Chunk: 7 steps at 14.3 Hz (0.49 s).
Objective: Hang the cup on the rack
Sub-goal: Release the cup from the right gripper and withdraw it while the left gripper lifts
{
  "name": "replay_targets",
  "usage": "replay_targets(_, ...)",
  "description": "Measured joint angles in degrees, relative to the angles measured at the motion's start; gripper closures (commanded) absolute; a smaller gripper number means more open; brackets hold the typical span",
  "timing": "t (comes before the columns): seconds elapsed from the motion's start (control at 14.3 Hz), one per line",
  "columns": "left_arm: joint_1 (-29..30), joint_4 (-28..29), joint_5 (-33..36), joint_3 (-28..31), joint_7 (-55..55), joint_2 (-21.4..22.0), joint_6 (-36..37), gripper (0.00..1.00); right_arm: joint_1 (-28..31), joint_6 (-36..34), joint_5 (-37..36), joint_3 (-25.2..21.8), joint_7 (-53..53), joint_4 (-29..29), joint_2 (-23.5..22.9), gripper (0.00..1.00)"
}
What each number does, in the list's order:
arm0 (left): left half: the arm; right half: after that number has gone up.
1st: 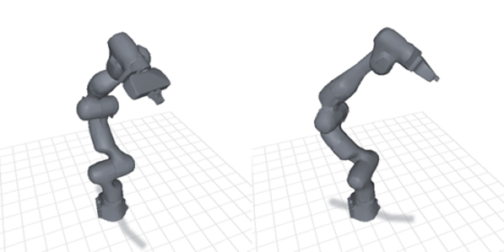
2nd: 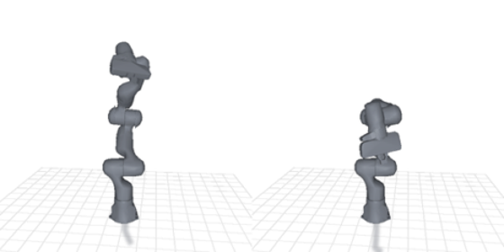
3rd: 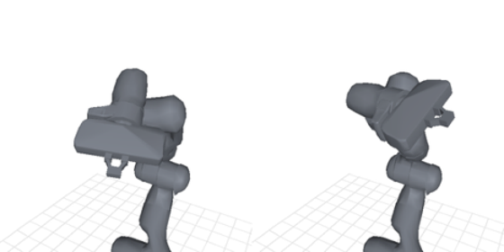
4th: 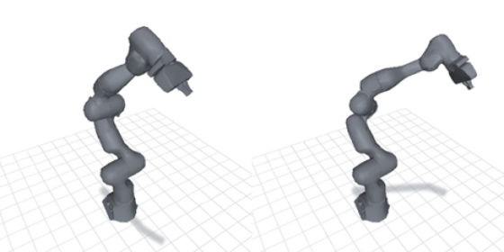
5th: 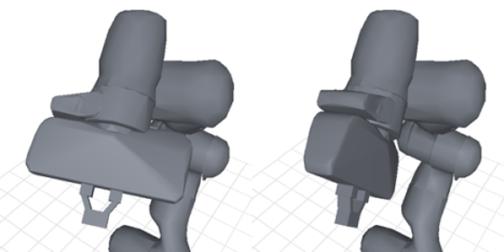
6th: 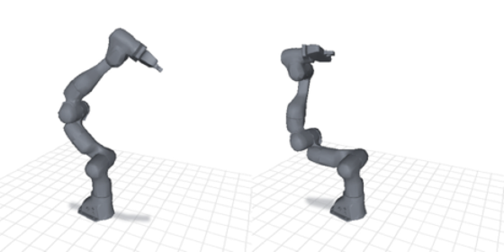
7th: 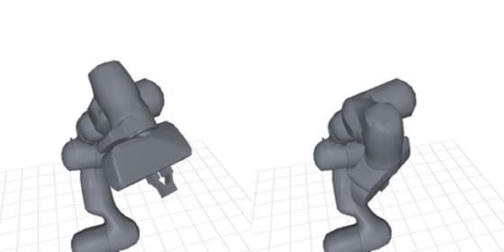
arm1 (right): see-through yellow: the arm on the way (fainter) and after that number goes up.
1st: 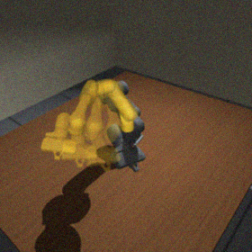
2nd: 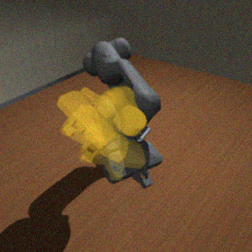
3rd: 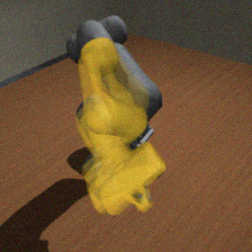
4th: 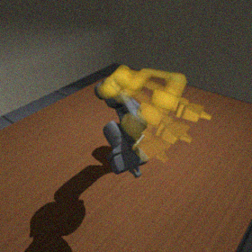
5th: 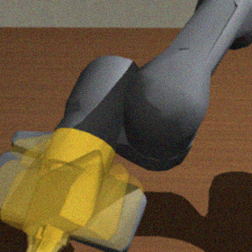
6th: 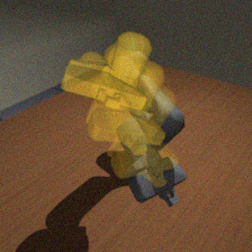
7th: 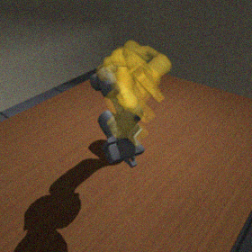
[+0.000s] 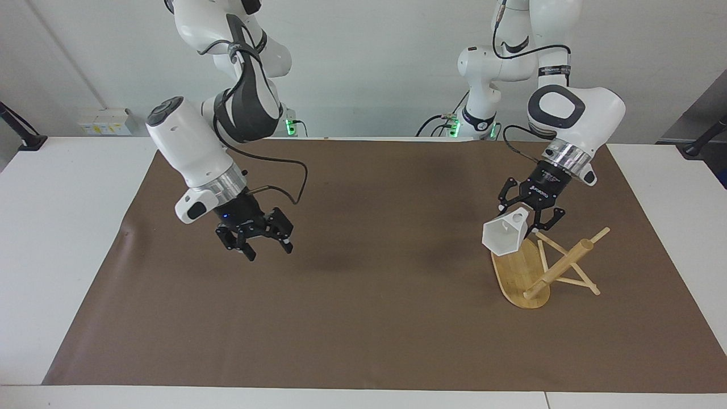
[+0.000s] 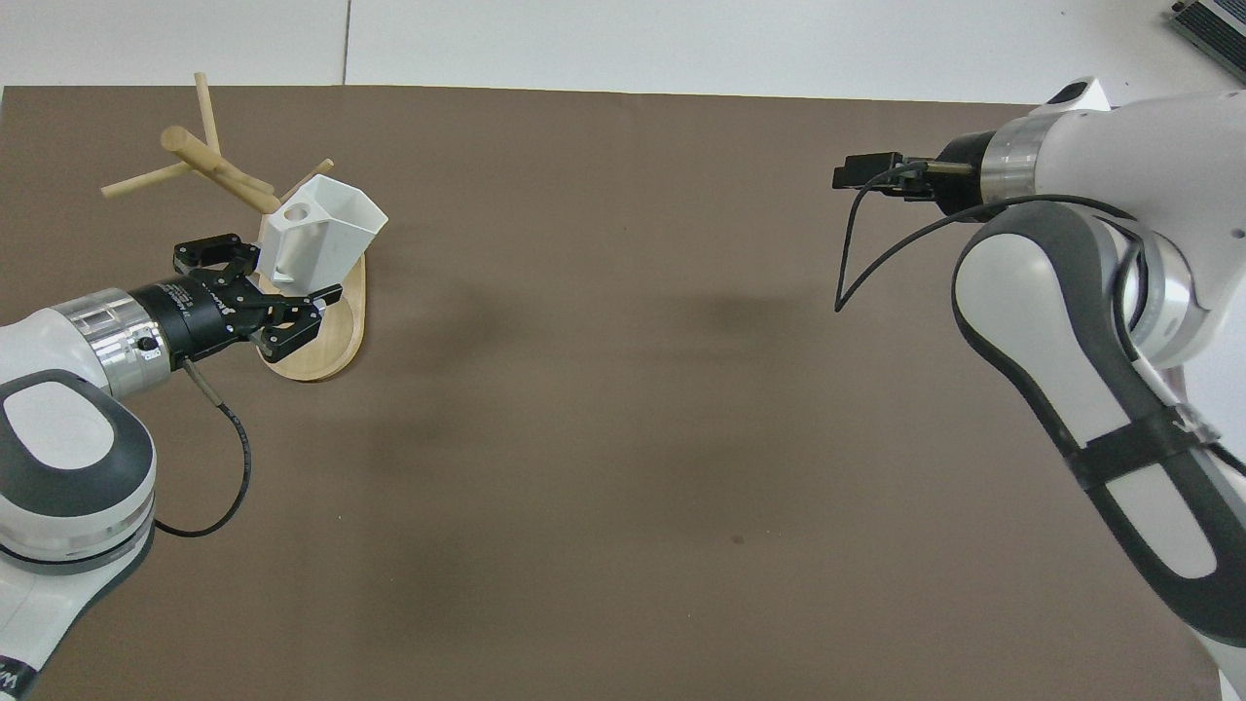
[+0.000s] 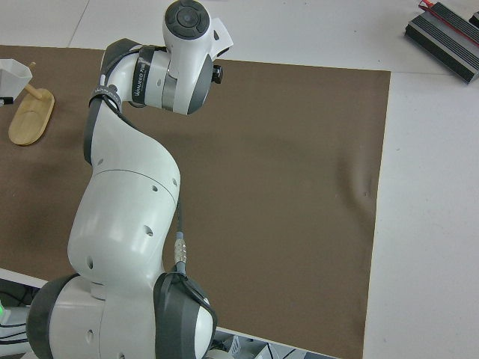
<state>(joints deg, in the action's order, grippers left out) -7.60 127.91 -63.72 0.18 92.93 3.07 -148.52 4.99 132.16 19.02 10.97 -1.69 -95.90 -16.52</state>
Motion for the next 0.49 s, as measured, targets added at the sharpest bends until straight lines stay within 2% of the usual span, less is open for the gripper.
replay_targets(0.21, 0.0, -0.7, 0.0, 0.0, 1.8, -0.6, -1.4, 1.00, 0.1, -2.0, -1.8, -3.5, -1.3, 0.0, 0.5, 0.00)
replay_targets(0.49, 0.0, -1.3, 0.0, -0.2, 2.7, -1.5, -2.5, 1.00, 0.1, -5.4, -14.0, -5.9, -1.7, 0.0, 1.6, 0.00)
